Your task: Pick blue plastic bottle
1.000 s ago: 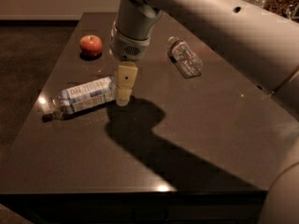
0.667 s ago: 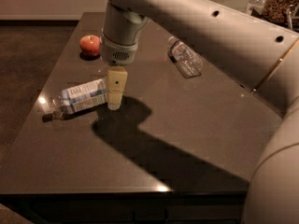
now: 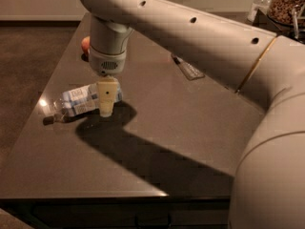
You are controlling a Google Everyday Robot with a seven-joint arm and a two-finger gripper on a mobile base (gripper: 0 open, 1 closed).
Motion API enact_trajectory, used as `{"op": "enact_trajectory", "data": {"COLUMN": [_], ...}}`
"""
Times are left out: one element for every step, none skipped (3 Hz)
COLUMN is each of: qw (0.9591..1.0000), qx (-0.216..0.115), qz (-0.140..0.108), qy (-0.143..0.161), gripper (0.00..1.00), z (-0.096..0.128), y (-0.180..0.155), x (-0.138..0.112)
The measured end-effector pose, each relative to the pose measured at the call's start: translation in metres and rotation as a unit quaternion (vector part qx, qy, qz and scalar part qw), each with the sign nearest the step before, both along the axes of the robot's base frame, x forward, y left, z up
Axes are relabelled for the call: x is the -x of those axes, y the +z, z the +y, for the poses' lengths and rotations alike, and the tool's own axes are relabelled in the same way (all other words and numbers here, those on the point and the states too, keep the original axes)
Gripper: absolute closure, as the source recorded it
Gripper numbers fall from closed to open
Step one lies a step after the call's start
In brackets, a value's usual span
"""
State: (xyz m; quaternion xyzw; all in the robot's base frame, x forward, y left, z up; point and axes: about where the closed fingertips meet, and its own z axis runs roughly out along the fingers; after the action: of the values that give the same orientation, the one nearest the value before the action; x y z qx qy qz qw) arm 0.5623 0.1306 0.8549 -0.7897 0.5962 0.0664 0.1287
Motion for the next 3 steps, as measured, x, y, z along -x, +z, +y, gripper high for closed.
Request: {"op": "enact_trajectory", "data": {"qw": [0.9999,0.9998,0.9992], "qx": [0.015,0.016,-0.016], "qz": [0.008,0.015,0.022], "qy": [0.001,0.003,0.029], "gripper": [0.40,0.70,1.00], "z": [0.005,0.006,-0.003], "y": [-0.005,0.004,0.045], "x": [0.001,0.004,0.018]}}
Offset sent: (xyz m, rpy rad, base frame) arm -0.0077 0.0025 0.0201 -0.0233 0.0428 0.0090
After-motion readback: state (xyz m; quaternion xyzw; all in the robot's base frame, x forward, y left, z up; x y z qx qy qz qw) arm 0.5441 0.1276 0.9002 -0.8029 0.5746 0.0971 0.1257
